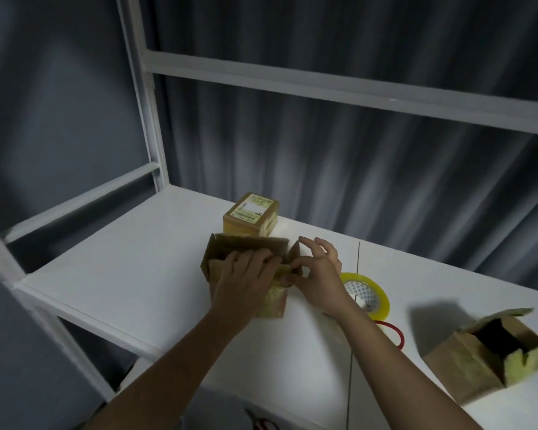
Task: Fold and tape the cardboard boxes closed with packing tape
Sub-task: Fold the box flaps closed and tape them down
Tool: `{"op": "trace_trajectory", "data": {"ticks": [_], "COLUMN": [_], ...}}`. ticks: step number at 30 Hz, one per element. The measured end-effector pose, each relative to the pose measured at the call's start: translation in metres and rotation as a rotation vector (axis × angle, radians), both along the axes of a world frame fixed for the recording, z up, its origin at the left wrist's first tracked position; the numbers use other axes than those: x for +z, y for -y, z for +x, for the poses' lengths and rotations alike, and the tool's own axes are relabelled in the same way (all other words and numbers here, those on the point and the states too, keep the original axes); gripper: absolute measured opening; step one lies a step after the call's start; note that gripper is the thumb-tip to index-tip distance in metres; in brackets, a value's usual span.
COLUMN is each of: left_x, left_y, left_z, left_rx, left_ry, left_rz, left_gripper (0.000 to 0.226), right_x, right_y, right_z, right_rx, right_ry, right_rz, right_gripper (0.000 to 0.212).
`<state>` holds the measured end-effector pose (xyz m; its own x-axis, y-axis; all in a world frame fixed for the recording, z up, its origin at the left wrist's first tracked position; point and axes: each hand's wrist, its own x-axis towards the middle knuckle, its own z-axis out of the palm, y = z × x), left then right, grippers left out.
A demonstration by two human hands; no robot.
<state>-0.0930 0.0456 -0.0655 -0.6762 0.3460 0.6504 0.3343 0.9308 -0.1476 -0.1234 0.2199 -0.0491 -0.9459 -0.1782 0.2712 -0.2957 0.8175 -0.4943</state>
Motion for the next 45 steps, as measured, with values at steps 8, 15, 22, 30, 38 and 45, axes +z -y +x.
{"op": "trace_trajectory", "data": {"ticks": [8,15,22,30,38,45], "left_x": [0.002,0.023,0.026,0.031,0.032,0.009], "left_y": [0.002,-0.008,-0.016,-0.013,0.001,0.031], "left_z": [-0.008,-0.010,-0.014,-0.026,-0.019,-0.010], "left_rx": [-0.069,-0.121,-0.003,0.048,0.083,0.104], "left_ry": [0.076,0.298,0.631,0.628,0.657,0.165], "left_rz": [0.043,0.292,0.204,0.108,0.140,0.348], "left_gripper": [0.039,0.017,0.022,0.028,0.030,0.046], "right_x": [-0.008,0.000,0.011,0.010,0.001,-0.010], "right_y": [0.001,-0.002,0.004,0.007,0.013,0.017], "right_z": [0.013,0.009,-0.004,0.002,0.006,0.009], "right_rx": [-0.001,0.251,0.305,0.169,0.149,0.039], "right_ry": [-0.373,-0.333,-0.104,-0.067,-0.236,-0.447], "right_rz": [-0.003,0.230,0.389,0.201,0.296,0.160], "right_gripper": [0.014,0.015,0.030,0.021,0.021,0.023]}}
